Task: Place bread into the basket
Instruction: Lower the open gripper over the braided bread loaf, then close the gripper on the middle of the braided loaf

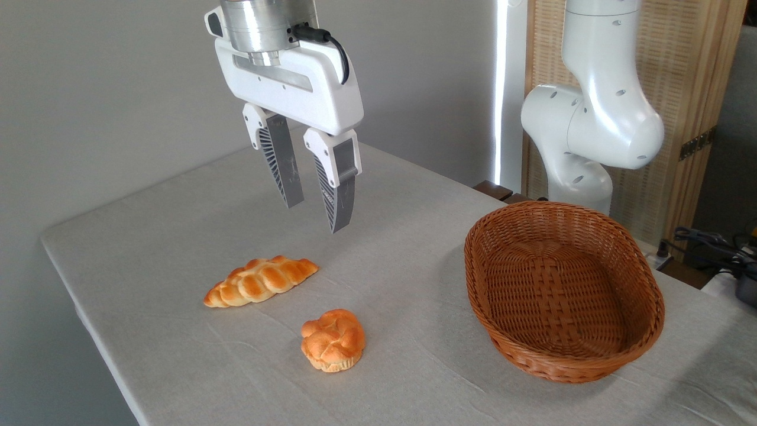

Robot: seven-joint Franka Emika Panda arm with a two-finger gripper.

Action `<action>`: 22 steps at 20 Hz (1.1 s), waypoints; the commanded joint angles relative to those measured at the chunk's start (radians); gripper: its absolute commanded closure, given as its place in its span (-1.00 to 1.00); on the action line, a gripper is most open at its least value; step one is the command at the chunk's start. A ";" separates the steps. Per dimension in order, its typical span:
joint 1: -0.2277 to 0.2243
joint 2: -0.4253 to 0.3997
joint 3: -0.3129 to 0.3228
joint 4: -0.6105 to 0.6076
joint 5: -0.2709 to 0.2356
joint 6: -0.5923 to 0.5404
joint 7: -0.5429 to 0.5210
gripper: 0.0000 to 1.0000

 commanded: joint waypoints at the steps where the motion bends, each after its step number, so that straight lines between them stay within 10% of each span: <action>1: -0.001 -0.006 -0.018 0.011 -0.001 -0.020 -0.006 -1.00; 10: -0.018 0.006 -0.028 -0.024 -0.007 0.082 -0.005 -1.00; 17: -0.021 0.012 -0.191 -0.351 -0.132 0.521 -0.014 -1.00; 22: -0.021 0.080 -0.234 -0.366 -0.225 0.549 -0.011 -1.00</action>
